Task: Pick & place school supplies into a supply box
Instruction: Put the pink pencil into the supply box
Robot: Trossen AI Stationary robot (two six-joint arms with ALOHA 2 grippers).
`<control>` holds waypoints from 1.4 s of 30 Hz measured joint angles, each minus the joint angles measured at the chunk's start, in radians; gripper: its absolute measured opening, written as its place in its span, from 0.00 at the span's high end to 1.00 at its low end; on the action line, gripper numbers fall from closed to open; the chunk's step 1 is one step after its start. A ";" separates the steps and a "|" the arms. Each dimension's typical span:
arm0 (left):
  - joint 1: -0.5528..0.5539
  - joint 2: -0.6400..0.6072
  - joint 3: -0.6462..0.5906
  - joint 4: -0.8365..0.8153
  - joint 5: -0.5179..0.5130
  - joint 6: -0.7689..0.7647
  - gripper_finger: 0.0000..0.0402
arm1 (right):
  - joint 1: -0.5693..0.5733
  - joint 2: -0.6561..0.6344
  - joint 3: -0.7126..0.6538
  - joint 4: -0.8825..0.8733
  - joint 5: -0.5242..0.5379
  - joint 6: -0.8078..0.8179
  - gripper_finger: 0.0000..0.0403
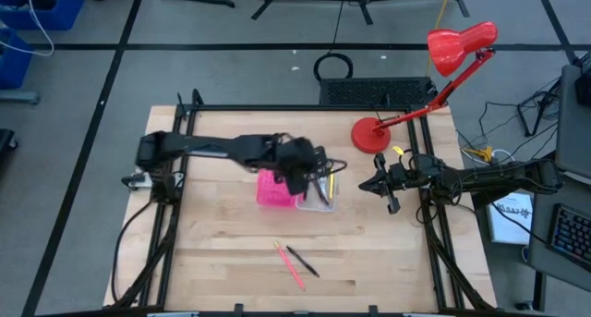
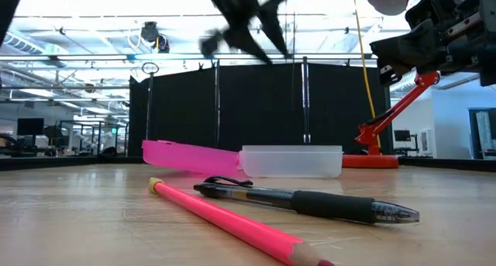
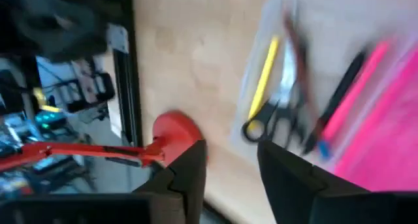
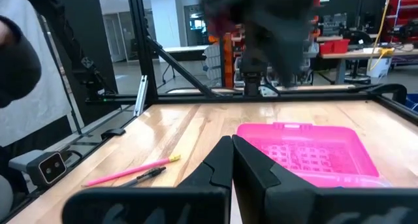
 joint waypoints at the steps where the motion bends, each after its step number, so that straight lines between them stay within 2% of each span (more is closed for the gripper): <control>1: -0.025 -0.030 0.000 -0.026 0.005 -0.058 0.66 | 0.000 0.001 0.000 0.000 0.000 0.000 1.00; 6: -0.150 -0.101 0.002 -0.219 0.025 -0.290 0.77 | 0.000 -0.001 0.000 0.000 0.000 0.000 1.00; 11: -0.256 -0.063 -0.006 -0.305 0.074 -0.523 0.97 | 0.000 -0.001 0.000 0.006 0.000 0.000 1.00; 15: -0.318 -0.007 -0.045 -0.301 0.186 -0.607 0.96 | 0.000 0.001 0.000 0.009 0.000 0.000 1.00; 24: -0.405 0.129 -0.119 -0.269 0.159 -0.662 0.95 | 0.000 0.003 0.000 0.005 0.001 0.012 1.00; 28: -0.418 0.163 -0.136 -0.203 0.144 -0.700 0.89 | 0.000 0.003 0.000 0.004 0.002 0.033 1.00; 33: -0.411 0.166 -0.140 -0.142 0.146 -0.758 0.73 | 0.000 0.003 0.000 -0.013 0.002 0.034 1.00; 38: -0.404 0.166 -0.140 -0.129 0.209 -0.846 0.56 | 0.000 0.003 0.000 -0.034 0.003 0.034 1.00; 42: -0.405 0.179 -0.140 -0.126 0.215 -0.951 0.49 | 0.000 0.003 0.000 -0.043 0.003 0.034 1.00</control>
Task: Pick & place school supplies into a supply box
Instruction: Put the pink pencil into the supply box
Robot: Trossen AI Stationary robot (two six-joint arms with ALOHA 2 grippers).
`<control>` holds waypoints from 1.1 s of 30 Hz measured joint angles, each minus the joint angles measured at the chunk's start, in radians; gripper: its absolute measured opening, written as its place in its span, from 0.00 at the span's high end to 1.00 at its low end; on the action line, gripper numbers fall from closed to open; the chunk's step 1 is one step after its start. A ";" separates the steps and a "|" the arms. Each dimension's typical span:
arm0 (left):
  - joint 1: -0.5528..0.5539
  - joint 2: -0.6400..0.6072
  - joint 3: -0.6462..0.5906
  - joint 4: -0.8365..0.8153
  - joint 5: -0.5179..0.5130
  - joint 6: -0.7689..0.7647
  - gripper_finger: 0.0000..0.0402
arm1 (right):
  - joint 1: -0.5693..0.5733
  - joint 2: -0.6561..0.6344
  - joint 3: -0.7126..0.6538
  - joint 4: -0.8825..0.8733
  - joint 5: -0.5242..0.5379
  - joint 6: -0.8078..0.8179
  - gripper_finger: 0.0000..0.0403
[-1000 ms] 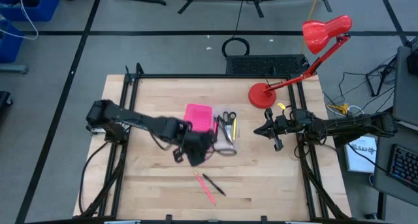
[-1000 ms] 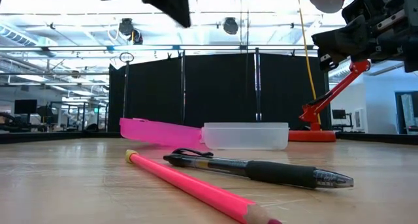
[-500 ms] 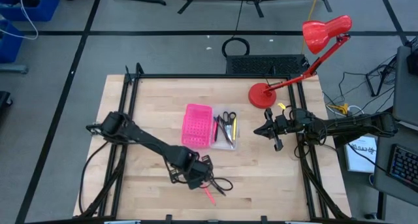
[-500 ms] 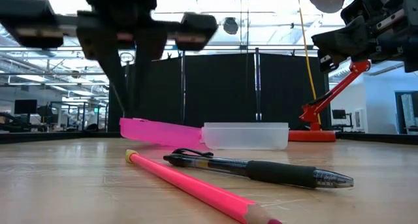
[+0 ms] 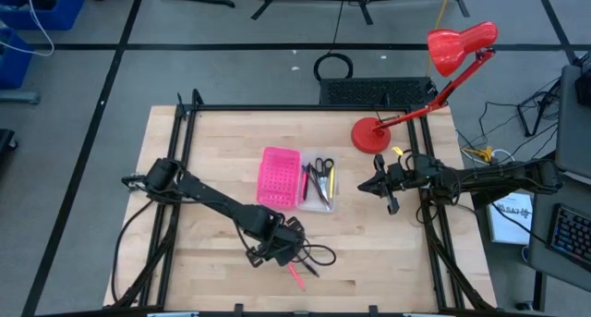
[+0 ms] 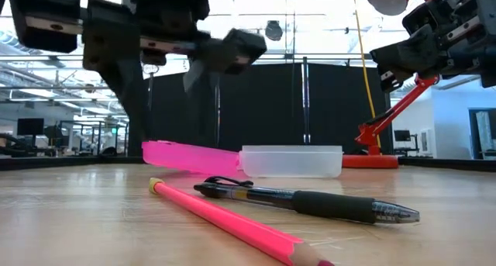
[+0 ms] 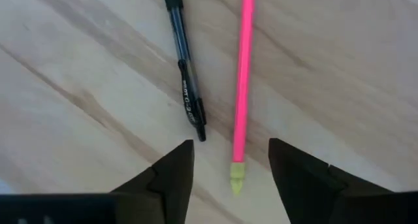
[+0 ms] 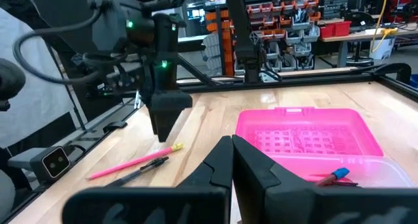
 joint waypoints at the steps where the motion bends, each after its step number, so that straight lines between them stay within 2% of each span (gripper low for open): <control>1: -0.002 0.007 0.000 -0.002 -0.002 -0.027 0.49 | 0.000 0.000 0.000 -0.001 0.000 0.000 1.00; 5: -0.012 0.054 0.000 -0.009 -0.031 -0.115 0.49 | 0.000 0.000 0.000 -0.016 0.000 0.000 1.00; 16: -0.034 0.116 0.004 -0.007 -0.078 -0.141 0.49 | 0.000 0.002 0.000 -0.011 0.001 0.034 1.00; 20: -0.034 0.118 0.004 -0.010 -0.071 -0.132 0.60 | 0.000 0.002 0.000 -0.011 0.001 0.026 1.00; 28: -0.036 0.120 0.002 -0.014 -0.063 0.023 0.94 | 0.000 0.002 0.000 -0.011 0.001 0.019 1.00; 30: -0.036 0.120 0.002 -0.014 -0.064 0.046 0.97 | 0.000 0.002 0.000 -0.011 0.001 0.019 1.00; 33: -0.037 0.120 0.001 -0.014 -0.068 0.086 0.93 | 0.000 0.002 0.000 -0.011 0.000 0.026 1.00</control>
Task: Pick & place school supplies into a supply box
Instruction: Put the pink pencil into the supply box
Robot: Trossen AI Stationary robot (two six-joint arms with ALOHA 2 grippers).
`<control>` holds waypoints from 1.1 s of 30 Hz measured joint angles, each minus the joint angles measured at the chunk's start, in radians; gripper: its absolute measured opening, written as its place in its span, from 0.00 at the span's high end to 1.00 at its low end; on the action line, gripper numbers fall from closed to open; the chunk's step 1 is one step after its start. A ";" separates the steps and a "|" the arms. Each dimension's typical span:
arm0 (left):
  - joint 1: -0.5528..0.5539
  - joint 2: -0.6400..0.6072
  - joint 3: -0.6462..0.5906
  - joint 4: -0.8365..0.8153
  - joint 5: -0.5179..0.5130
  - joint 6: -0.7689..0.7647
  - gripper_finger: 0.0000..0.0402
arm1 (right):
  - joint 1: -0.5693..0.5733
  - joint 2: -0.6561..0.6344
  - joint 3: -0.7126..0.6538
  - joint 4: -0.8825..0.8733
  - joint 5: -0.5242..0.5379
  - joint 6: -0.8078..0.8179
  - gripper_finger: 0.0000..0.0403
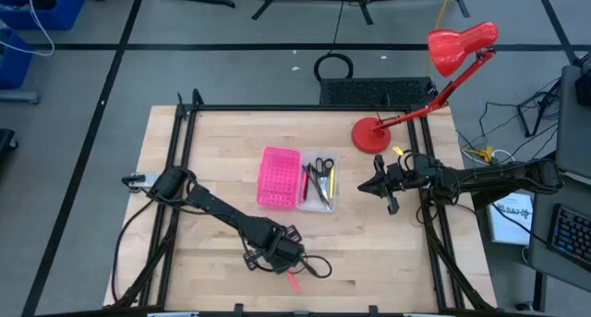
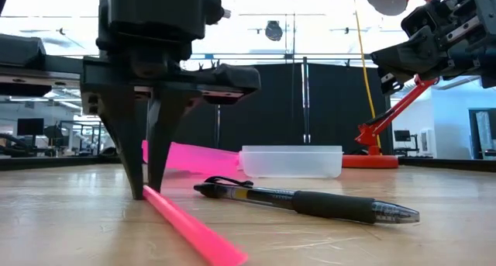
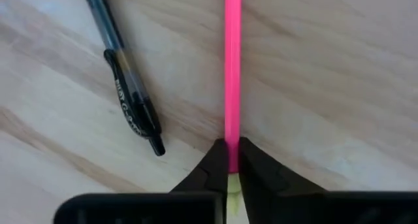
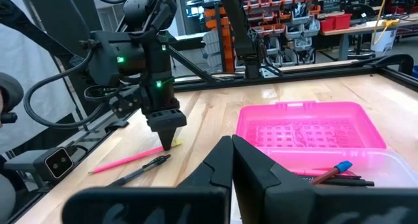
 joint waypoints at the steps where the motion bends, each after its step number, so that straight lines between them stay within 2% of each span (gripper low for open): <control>1: -0.004 0.000 0.000 0.000 -0.003 0.016 0.92 | 0.000 0.000 0.000 0.000 0.000 0.000 1.00; 6: -0.024 -0.028 -0.003 -0.010 -0.074 0.085 0.95 | 0.000 0.000 0.000 0.000 0.000 0.011 1.00; 9: -0.021 -0.060 -0.008 -0.048 -0.181 0.141 0.97 | 0.000 0.000 0.000 -0.001 0.000 0.012 1.00; 13: -0.008 -0.134 -0.005 -0.084 -0.311 0.272 0.95 | 0.000 0.000 0.000 -0.004 0.000 0.012 1.00; 17: 0.019 -0.204 -0.005 -0.118 -0.355 0.426 0.94 | 0.000 0.000 0.000 -0.004 0.000 0.012 1.00; 22: 0.128 -0.292 -0.003 -0.025 -0.395 0.658 0.98 | 0.000 0.000 0.000 -0.017 0.000 0.012 1.00; 26: 0.275 -0.318 -0.003 0.087 -0.353 0.832 0.96 | 0.000 0.001 0.000 -0.041 0.000 0.008 1.00; 29: 0.382 -0.309 -0.003 0.159 -0.251 0.978 0.95 | 0.000 0.002 0.000 -0.060 -0.001 0.000 1.00; 33: 0.509 -0.268 -0.003 0.257 -0.114 1.068 0.97 | 0.000 0.002 0.000 -0.073 0.000 -0.003 1.00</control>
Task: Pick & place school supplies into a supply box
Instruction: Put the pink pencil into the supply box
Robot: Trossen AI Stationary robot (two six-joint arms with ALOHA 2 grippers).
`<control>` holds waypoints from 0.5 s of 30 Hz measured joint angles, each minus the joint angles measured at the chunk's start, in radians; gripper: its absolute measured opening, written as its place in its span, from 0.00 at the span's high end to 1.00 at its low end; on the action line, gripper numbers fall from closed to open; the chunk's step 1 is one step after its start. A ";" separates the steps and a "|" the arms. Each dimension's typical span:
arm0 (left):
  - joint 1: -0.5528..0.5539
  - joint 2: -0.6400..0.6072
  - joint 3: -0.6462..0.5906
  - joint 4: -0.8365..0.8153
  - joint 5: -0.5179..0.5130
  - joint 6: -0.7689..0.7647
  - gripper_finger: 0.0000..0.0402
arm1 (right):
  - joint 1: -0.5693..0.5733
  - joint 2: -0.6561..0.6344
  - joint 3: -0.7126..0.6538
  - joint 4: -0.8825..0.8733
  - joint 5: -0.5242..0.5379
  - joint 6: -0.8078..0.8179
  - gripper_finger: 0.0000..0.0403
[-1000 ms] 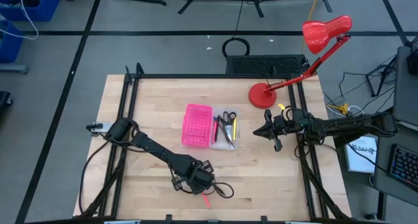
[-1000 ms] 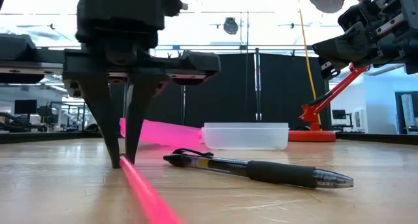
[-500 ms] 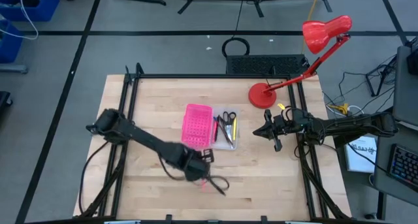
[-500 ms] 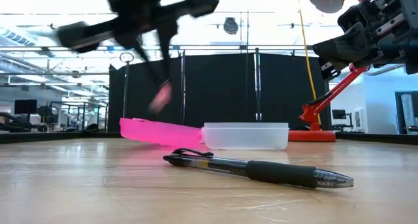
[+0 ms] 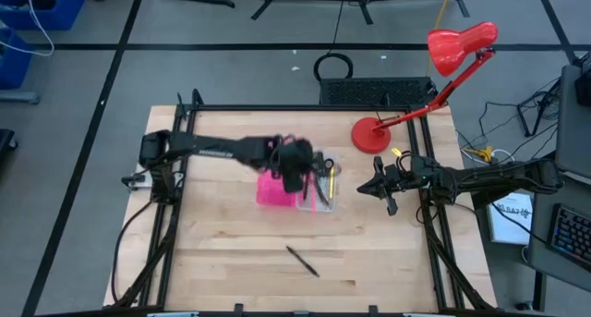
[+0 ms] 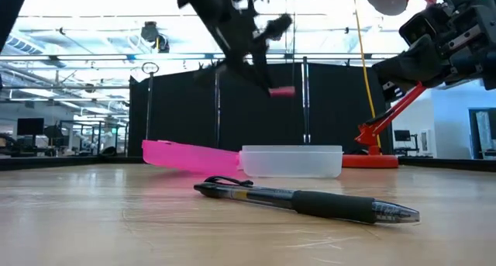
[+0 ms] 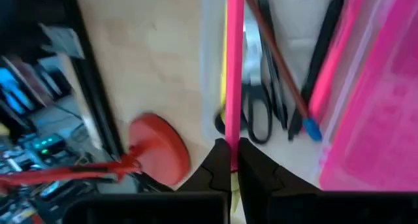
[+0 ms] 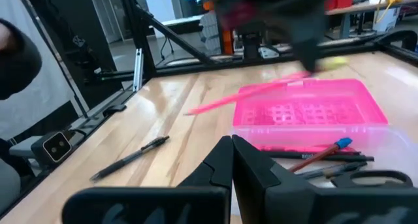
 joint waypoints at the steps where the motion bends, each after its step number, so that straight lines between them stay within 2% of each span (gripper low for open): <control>1: 0.026 0.017 0.000 0.011 0.024 0.017 0.97 | 0.000 0.000 0.000 -0.003 0.000 0.000 1.00; 6: 0.095 0.098 0.001 0.038 0.050 0.116 0.95 | 0.000 0.003 0.000 -0.021 0.000 -0.011 1.00; 15: 0.108 0.192 0.001 0.068 0.025 0.192 0.96 | 0.000 0.006 0.000 -0.017 0.001 -0.034 1.00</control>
